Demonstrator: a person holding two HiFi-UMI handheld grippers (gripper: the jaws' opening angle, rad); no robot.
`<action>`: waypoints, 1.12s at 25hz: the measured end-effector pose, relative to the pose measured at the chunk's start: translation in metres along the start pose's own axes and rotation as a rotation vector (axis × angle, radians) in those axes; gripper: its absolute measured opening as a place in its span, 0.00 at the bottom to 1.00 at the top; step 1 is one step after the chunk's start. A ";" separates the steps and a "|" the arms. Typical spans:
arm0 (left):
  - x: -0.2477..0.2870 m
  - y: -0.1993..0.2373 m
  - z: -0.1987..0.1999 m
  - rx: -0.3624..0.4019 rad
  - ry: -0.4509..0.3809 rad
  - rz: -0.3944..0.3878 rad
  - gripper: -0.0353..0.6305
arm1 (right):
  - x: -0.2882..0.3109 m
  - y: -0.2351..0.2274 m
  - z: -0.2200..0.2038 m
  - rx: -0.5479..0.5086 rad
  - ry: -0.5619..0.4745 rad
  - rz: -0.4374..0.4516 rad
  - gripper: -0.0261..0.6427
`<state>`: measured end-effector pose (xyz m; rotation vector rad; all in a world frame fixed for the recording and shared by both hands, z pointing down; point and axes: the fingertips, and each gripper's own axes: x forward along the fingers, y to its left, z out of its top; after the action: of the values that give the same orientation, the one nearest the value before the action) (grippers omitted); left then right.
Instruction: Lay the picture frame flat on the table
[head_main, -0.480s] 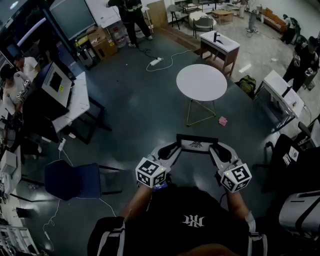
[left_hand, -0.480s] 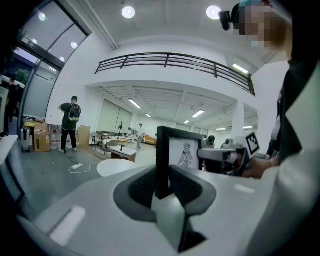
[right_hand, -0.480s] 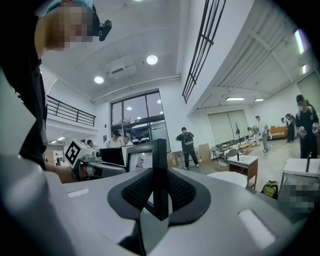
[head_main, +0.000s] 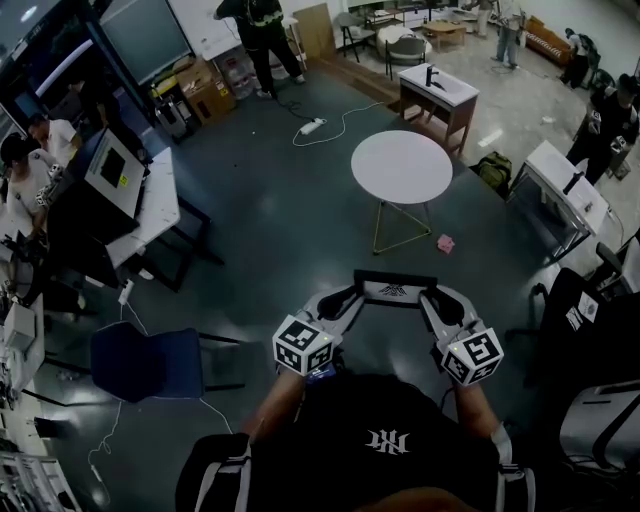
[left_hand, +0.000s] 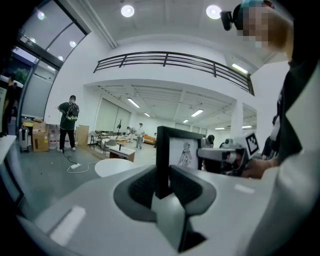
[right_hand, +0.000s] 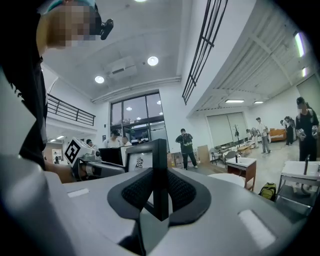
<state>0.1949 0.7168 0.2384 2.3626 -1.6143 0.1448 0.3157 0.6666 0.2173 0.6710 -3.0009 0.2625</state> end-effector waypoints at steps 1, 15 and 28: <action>0.001 -0.001 -0.001 -0.002 0.002 -0.001 0.17 | 0.000 -0.001 -0.001 -0.001 0.001 -0.001 0.16; 0.013 -0.025 -0.005 -0.001 0.016 0.004 0.17 | -0.026 -0.014 -0.008 0.028 -0.003 0.014 0.15; 0.028 -0.066 -0.022 -0.020 0.034 0.041 0.17 | -0.063 -0.034 -0.023 0.050 -0.002 0.056 0.15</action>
<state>0.2685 0.7201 0.2547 2.3004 -1.6411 0.1753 0.3875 0.6668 0.2393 0.5921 -3.0280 0.3404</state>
